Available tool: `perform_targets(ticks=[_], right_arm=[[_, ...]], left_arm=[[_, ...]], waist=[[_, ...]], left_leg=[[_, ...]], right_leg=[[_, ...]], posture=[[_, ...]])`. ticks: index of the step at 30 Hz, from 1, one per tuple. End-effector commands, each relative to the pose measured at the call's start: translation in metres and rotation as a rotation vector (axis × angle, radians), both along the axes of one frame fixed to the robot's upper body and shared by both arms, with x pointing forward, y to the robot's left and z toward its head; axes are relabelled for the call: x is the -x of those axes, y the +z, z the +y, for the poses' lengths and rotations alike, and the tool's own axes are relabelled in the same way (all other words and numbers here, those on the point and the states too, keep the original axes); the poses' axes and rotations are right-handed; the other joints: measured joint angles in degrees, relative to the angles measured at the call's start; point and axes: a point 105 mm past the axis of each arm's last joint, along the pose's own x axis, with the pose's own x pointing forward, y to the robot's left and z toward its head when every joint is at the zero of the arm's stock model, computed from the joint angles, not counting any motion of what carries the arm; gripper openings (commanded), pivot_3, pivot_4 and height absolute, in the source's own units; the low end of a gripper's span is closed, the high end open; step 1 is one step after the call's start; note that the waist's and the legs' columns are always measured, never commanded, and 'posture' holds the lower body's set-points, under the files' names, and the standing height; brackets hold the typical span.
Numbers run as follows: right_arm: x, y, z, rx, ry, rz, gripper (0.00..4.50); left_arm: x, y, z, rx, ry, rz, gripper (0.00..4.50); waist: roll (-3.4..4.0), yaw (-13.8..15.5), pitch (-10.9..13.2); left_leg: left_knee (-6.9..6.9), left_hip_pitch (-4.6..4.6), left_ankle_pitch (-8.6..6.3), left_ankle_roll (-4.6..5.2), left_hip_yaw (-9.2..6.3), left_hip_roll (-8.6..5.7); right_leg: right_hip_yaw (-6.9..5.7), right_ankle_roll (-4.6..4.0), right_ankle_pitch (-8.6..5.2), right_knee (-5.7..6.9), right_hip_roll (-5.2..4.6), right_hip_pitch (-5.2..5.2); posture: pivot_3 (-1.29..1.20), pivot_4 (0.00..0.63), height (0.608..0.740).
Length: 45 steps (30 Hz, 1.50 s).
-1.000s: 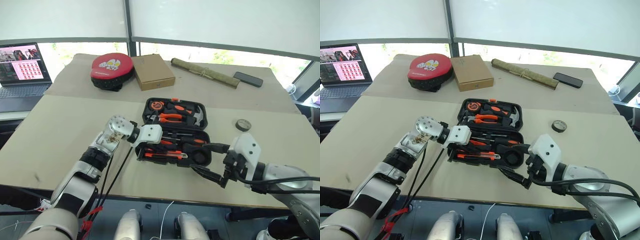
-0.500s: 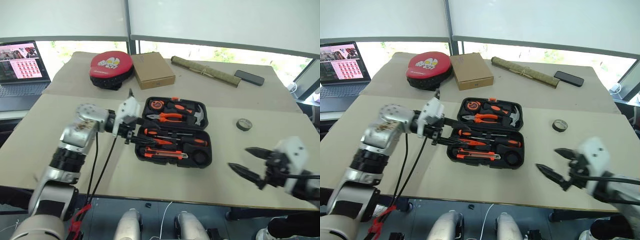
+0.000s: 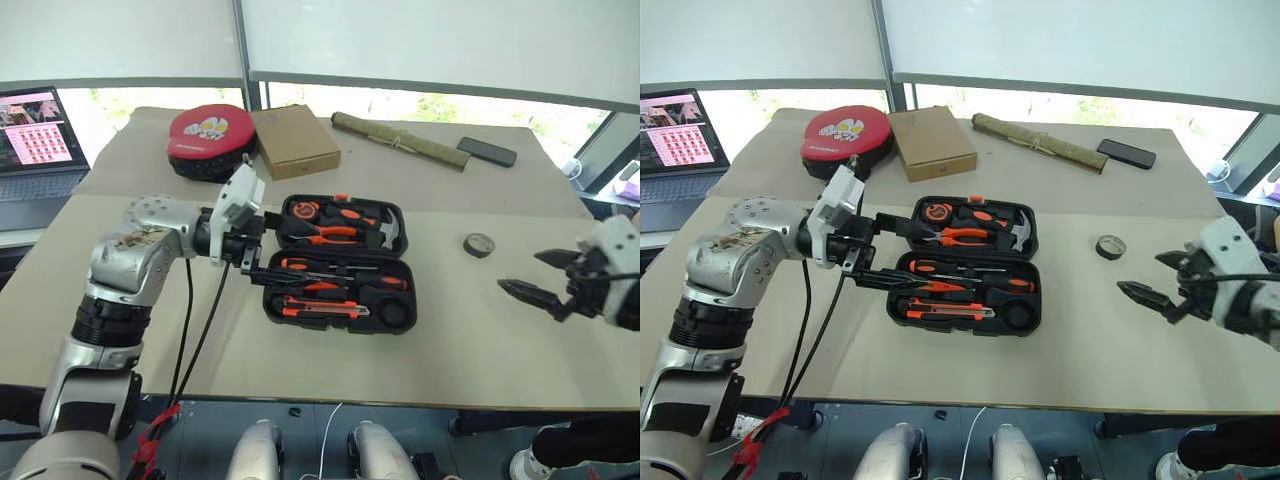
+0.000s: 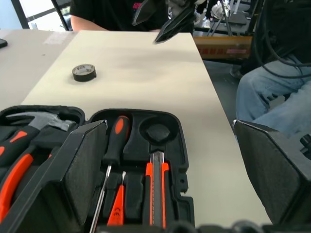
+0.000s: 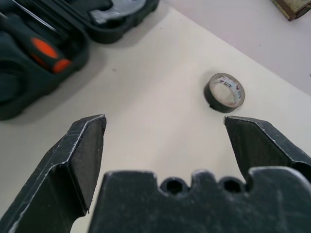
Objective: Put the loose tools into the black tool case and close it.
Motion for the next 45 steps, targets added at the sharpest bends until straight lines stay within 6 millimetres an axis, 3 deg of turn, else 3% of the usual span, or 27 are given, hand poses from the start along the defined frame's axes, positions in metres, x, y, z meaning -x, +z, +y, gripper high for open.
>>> perform_targets(ticks=[1, 7, 10, 19, 23, 33, 35, 39, 41, 43, 45], right_arm=[[-0.038, 0.000, -0.003, 0.126, -0.026, -0.010, 4.50], [-0.076, -0.010, 0.001, 0.148, -0.034, 0.063, 4.50], [-0.092, -0.023, -0.008, 0.197, -0.098, 0.125, 4.50], [-0.097, -0.039, -0.006, 0.130, -0.097, 0.245, 4.50], [-0.098, -0.041, -0.004, 0.097, -0.107, 0.245, 3.49], [-0.102, -0.038, -0.002, 0.058, -0.111, 0.212, 0.04], [-0.101, -0.030, 0.000, 0.058, -0.070, 0.183, 0.04], [-0.094, -0.003, 0.030, -0.039, 0.156, 0.147, 0.04], [-0.079, 0.010, 0.054, -0.079, 0.287, 0.158, 0.04], [-0.040, 0.011, 0.094, -0.069, 0.494, 0.214, 0.04], [-0.006, -0.001, 0.119, -0.026, 0.622, 0.276, 0.04]], left_arm=[[0.009, 0.012, -0.004, 0.018, -0.018, -0.054, 4.47], [0.010, 0.016, -0.004, 0.032, 0.011, -0.070, 4.47], [0.009, 0.016, -0.003, 0.030, 0.031, -0.080, 4.47], [0.006, 0.016, -0.001, 0.015, 0.057, -0.105, 4.47], [0.007, 0.016, 0.000, 0.009, 0.061, -0.112, 4.50], [0.008, 0.019, -0.004, 0.004, 0.038, -0.125, 4.50], [0.008, 0.017, -0.005, -0.005, 0.029, -0.120, 4.50], [0.013, 0.008, -0.003, -0.041, 0.000, -0.100, 4.50], [0.016, 0.001, -0.002, -0.062, -0.014, -0.088, 4.50], [0.019, -0.012, -0.001, -0.104, -0.036, -0.082, 4.50], [0.019, -0.018, -0.001, -0.126, -0.051, -0.085, 4.50]], waist=[[0.08, -0.2, 0.1], [0.11, 0.4, 0.1], [0.15, 0.3, 0.1], [0.21, 0.2, 0.1], [0.22, 0.1, 0.1], [0.23, 0.1, 0.1], [0.24, 0.1, 0.1], [0.44, 0.1, 0.3], [0.51, 0.1, 0.3], [0.53, 0.2, 0.3], [0.58, 0.6, 0.3]], left_leg=[[-0.01, -0.03, 0.00, 0.00, 0.02, -0.01], [-0.09, -0.44, 0.01, 0.00, 0.03, -0.03], [0.00, -0.74, 0.01, 0.00, 0.06, -0.07], [0.00, -0.77, 0.01, 0.00, 0.07, -0.10], [0.00, -0.76, 0.01, 0.00, 0.06, -0.09], [0.01, -0.76, 0.01, 0.00, 0.07, -0.10], [0.01, -0.76, 0.01, 0.00, 0.07, -0.09], [0.00, -0.76, 0.01, 0.00, 0.07, -0.10], [0.01, -0.76, 0.01, 0.00, 0.06, -0.09], [0.00, -0.75, 0.01, 0.00, 0.03, -0.07], [-0.02, -0.75, 0.01, 0.00, -0.02, -0.07]], right_leg=[[0.04, 0.00, 0.00, 0.01, 0.00, -0.05], [0.05, -0.01, 0.00, 0.18, 0.00, -0.62], [0.07, 0.02, 0.02, 0.14, -0.04, -0.82], [0.03, 0.06, 0.03, 0.12, -0.09, -0.83], [0.03, 0.06, 0.03, 0.15, -0.07, -0.83], [0.04, 0.06, 0.04, 0.16, -0.07, -0.82], [0.03, 0.06, 0.04, 0.16, -0.07, -0.82], [0.04, 0.06, 0.04, 0.16, -0.07, -0.83], [0.04, 0.07, 0.04, 0.19, -0.07, -0.83], [0.03, 0.07, 0.04, 0.27, -0.05, -0.83], [-0.02, 0.06, 0.03, 0.34, -0.05, -0.87]], posture=[[0.00, 0.150, 0.740], [0.00, 0.150, 0.740], [0.00, 0.150, 0.740], [0.00, 0.150, 0.740], [0.00, 0.150, 0.740], [0.00, 0.150, 0.740], [0.00, 0.150, 0.740], [0.00, 0.150, 0.740], [0.00, 0.150, 0.740], [0.00, 0.150, 0.740], [0.00, 0.150, 0.740]])
